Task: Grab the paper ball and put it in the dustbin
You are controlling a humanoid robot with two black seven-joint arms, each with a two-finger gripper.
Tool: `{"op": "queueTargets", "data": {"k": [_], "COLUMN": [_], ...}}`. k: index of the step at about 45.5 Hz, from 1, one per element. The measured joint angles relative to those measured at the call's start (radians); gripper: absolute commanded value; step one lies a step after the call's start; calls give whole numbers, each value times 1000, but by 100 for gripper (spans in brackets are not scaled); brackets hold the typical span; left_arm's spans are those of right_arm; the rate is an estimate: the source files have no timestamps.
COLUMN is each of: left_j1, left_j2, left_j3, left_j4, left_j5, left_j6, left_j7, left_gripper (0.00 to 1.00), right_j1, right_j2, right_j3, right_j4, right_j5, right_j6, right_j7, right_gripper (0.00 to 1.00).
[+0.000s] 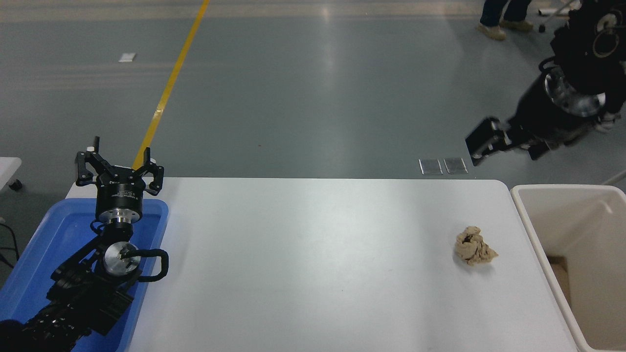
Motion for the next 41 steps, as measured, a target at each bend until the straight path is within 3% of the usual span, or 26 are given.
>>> {"op": "queueTargets", "data": {"k": [18, 41], "left_j1": [0, 0], "left_j2": [0, 0], "left_j3": [1, 1], "left_j4": [0, 0], "left_j5": [0, 1], "left_j6": [0, 0], "left_j7": [0, 0], "left_gripper": [99, 99], "right_j1": [-417, -685], "right_j2": [15, 106], "right_j3": [75, 248], "right_j4": [-214, -353], "right_j5": [-43, 20], "right_j6": [-262, -353], "right_j7": [-1, -1], "right_gripper": [100, 100]}}
